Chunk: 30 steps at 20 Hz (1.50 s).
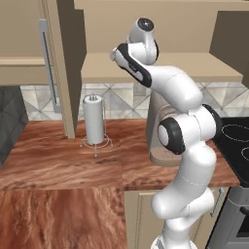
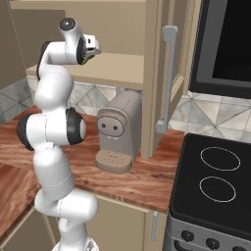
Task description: Pick the cucumbers from the cabinet and place them in one bowl. Pick the banana from the sink and place it in the other bowl.
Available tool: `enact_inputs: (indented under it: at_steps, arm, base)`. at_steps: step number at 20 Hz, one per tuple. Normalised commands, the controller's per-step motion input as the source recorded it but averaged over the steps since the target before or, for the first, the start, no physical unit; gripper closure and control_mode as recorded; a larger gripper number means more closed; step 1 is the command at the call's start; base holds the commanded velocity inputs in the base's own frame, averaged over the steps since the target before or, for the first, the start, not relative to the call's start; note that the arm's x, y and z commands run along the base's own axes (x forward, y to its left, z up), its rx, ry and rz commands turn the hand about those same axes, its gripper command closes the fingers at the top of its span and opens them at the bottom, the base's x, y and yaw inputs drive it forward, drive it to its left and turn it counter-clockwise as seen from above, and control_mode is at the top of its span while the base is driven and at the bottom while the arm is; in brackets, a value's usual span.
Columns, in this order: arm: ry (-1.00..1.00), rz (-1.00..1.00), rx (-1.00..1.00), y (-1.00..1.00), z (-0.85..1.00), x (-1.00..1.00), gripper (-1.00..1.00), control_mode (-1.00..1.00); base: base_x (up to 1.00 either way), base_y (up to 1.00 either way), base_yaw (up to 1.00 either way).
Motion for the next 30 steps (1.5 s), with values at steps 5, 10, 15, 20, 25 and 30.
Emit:
enact_inputs:
  at_steps: [5,10,15,20,25,30]
  arm:
    - [-0.06,-0.09,0.07,0.0,-0.26,-0.01,1.0,-1.0]
    - [-0.23,-0.21,0.0,0.05,-0.01,-0.3,1.0,-1.0]
    - [-0.17,-0.22,-0.02,0.0,0.06,-0.44,1.0,-1.0]
    - [0.04,-0.14,0.01,-0.08,0.31,-0.5,1.0,-1.0]
    - [0.1,-0.05,0.04,-0.24,0.43,-0.72,1.0,-1.0]
    - [0.07,-0.01,0.04,-0.27,0.26,-0.93,1.0,-1.0]
  base:
    - [0.0,0.0,0.0]
    - [0.0,0.0,0.0]
    - [0.0,0.0,0.0]
    - [0.0,0.0,0.0]
    - [0.0,0.0,0.0]
    - [0.0,0.0,0.0]
